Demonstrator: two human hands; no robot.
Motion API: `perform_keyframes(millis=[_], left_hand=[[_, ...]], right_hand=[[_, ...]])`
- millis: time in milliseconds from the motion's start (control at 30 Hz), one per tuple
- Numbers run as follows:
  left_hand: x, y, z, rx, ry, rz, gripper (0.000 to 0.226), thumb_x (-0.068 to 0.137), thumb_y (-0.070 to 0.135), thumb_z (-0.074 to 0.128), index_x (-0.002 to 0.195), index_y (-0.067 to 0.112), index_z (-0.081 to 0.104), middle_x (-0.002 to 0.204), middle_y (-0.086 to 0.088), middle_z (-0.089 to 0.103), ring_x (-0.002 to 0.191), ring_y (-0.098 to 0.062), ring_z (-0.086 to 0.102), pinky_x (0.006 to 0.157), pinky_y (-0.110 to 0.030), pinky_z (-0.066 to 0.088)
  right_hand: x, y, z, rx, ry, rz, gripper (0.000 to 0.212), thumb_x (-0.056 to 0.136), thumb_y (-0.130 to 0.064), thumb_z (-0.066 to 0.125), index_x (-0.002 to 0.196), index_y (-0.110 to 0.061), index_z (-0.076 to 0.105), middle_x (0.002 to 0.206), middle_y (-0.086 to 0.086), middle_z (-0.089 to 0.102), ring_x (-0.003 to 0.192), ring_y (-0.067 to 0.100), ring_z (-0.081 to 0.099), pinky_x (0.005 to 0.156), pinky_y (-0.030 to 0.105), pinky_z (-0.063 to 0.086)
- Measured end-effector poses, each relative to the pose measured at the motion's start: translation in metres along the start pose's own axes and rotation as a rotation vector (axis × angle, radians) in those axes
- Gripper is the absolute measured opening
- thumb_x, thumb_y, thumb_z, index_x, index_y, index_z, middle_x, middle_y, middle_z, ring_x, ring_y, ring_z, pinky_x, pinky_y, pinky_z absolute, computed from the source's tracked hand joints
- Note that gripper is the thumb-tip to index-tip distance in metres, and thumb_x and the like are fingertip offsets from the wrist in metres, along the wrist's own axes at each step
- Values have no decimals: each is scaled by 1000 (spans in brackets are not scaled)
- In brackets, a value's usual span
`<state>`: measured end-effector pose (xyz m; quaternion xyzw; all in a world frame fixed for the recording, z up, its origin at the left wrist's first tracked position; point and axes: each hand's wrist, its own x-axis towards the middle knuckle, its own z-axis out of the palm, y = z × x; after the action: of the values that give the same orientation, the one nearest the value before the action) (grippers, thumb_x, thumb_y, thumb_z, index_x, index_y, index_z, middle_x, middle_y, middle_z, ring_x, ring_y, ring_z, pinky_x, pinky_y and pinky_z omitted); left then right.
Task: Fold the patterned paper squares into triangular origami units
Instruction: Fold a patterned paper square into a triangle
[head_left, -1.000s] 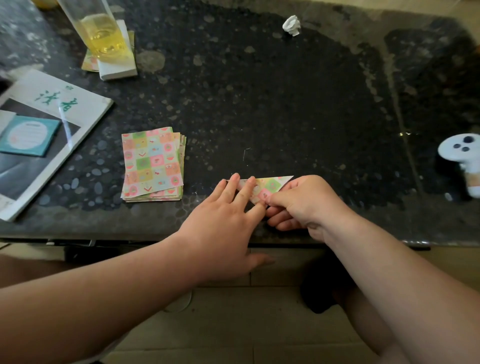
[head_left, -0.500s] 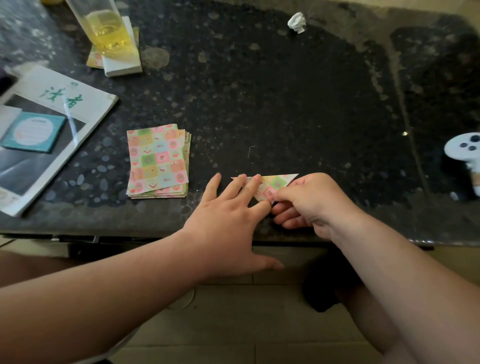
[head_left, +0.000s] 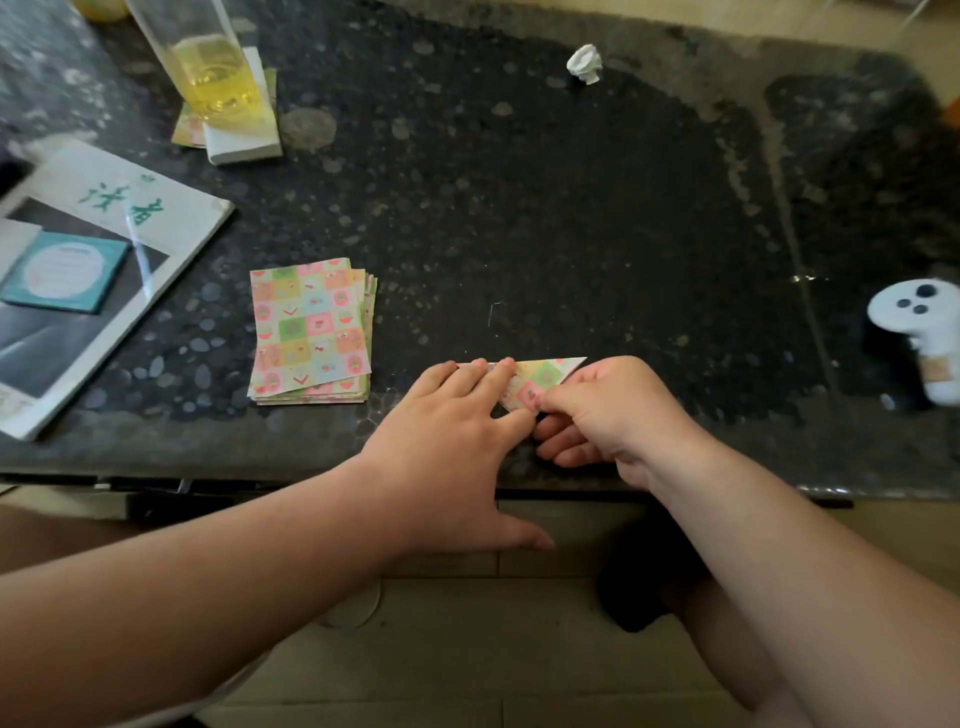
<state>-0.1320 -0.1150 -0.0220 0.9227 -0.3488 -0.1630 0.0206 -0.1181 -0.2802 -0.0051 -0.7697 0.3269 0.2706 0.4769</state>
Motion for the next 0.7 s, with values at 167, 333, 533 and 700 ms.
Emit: perform_keyframes(millis=[167,333,533,700], left_hand=[[0,-2,1,1,-14,19,118,65,101,38,159,31,19,170,-13,-5,157,-31,-1,127,-46,-1],[0,-6,5,-21,-42,30,121,65,99,43,161,34,5,170,-9,-7,157,-27,-7,125,-51,-4],[0,-12,4,-61,-89,47,126,64,97,48,160,38,-7,169,-2,-19,155,-21,-18,124,-53,-12],[0,-8,4,-53,-98,22,128,63,97,51,160,38,-7,168,-2,-21,155,-21,-19,123,-57,-12]], right_hand=[[-28,-5,-10,-703,365,-462,8,94,-29,65,92,-24,70,76,-4,71,70,13,68,60,28,55],[-38,-2,11,-1155,127,-483,90,90,-25,58,162,-37,7,128,7,65,106,31,66,75,37,49],[-28,9,27,-1169,77,-439,104,92,-24,57,161,-25,-20,116,7,65,74,22,52,56,34,41],[-26,7,27,-1177,61,-371,108,92,-27,60,159,-26,-24,98,4,57,71,19,55,54,34,43]])
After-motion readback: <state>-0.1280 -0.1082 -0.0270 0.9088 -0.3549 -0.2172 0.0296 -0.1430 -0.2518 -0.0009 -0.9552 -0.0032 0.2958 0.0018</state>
